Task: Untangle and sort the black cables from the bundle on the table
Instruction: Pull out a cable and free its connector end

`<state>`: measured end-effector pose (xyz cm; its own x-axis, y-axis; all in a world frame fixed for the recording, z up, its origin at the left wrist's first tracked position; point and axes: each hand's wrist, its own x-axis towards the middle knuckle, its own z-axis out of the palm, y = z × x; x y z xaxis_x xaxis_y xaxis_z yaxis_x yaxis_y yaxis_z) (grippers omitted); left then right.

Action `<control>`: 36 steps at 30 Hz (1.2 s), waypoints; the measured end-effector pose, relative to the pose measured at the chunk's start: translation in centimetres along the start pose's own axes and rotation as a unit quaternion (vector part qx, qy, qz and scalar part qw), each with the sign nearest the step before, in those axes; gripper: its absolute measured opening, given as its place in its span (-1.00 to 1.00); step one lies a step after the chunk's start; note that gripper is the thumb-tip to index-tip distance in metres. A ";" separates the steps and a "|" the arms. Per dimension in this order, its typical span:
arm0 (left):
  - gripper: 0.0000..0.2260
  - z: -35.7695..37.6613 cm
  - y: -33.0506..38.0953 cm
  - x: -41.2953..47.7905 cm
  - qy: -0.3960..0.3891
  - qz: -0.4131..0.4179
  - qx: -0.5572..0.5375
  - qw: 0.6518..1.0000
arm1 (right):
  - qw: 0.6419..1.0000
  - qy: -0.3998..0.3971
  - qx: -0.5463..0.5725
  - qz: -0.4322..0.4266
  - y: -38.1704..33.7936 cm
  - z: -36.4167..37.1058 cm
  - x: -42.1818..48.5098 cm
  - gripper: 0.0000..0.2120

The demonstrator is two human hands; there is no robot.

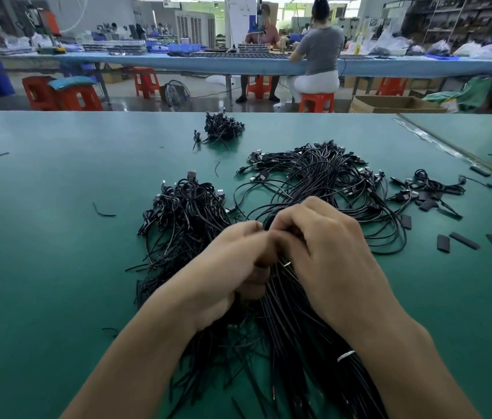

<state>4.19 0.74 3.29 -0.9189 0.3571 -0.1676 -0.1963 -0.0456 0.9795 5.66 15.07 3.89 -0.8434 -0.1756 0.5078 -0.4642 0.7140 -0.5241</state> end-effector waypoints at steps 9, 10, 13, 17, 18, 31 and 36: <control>-0.92 1.4 -0.5 0.3 0.082 0.218 -0.082 0.969 | 0.941 0.092 0.306 0.114 -0.9 1.5 0.0 -0.84; -0.94 1.3 -0.6 0.4 0.090 0.230 -0.078 0.966 | 0.927 0.080 0.338 0.140 -0.9 1.5 0.1 -0.84; -0.95 0.7 -0.9 0.7 0.141 0.279 0.019 0.950 | 0.869 0.026 0.442 0.221 -0.7 1.2 0.3 -0.80; -0.84 -0.7 -0.6 0.8 0.165 0.343 0.258 0.888 | 0.778 -0.069 0.549 0.297 0.1 0.1 0.5 -0.79; -0.84 -0.8 -0.5 0.7 0.140 0.346 0.262 0.890 | 0.759 -0.088 0.566 0.309 0.2 -0.1 0.5 -0.82; -0.88 0.1 -0.6 0.4 0.128 0.324 0.196 0.917 | 0.859 -0.029 0.433 0.270 1.3 -0.5 0.5 -0.78; -0.48 -0.2 -0.9 0.5 0.152 0.335 0.213 0.905 | 0.878 -0.035 0.404 0.253 1.4 -0.1 0.4 -0.73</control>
<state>3.88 0.79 2.31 -0.8476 0.1063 0.5199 0.5297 0.2292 0.8166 4.72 16.05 3.44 -0.9985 -0.0352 0.0412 -0.0414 0.0033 -0.9991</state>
